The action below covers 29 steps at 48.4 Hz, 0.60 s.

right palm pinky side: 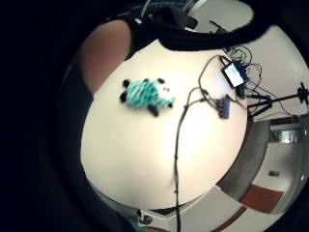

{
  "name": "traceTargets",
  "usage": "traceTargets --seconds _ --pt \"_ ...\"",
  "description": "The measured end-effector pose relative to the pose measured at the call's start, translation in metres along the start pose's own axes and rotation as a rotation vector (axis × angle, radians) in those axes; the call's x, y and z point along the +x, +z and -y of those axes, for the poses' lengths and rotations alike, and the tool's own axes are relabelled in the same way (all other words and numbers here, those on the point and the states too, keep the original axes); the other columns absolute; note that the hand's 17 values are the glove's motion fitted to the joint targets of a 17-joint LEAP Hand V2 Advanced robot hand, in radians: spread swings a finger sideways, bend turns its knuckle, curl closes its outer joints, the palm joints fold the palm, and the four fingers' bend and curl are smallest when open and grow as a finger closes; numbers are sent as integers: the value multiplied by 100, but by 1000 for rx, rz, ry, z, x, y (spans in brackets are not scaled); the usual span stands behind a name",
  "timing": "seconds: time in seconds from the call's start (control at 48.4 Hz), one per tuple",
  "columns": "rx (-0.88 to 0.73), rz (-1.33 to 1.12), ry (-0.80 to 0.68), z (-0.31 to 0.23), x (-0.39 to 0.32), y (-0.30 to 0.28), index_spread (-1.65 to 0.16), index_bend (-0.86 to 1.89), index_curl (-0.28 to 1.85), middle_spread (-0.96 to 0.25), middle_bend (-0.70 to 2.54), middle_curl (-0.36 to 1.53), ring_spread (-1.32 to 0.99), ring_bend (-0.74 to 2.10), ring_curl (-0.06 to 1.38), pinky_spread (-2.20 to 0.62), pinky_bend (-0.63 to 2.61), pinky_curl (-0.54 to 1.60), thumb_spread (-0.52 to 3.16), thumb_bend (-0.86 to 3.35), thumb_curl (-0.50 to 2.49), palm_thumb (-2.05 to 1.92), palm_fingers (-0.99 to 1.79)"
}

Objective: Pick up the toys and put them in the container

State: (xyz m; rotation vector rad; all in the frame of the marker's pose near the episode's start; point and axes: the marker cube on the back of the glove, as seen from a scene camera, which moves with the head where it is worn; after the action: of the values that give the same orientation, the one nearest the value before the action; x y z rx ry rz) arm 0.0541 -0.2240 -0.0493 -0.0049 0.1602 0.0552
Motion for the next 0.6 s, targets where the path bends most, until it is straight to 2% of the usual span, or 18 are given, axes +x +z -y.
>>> traceTargets --seconds 0.062,0.145,0.269,0.393,0.496,0.6 --pt "-44 11 46 32 14 4 -35 16 29 -17 14 20 -15 25 19 6 76 31 147 -3 13 -6 -10" --pt "-78 9 69 49 23 13 -34 14 28 -17 15 20 -15 25 20 6 77 32 146 -4 13 -6 -11" --pt "-151 -22 127 56 36 54 -34 17 29 -17 16 21 -15 24 22 6 77 33 143 -3 15 -5 -9" --pt "-308 -83 220 47 53 119 -36 18 30 -17 16 22 -15 21 22 6 76 32 140 -2 17 -3 -8" --pt "-228 -109 250 45 54 148 -38 26 34 -18 16 23 -12 9 19 6 79 33 137 -1 20 1 -8" --pt "-188 -140 226 53 49 144 -41 41 37 -23 34 29 -15 11 14 4 77 31 140 3 24 9 23"
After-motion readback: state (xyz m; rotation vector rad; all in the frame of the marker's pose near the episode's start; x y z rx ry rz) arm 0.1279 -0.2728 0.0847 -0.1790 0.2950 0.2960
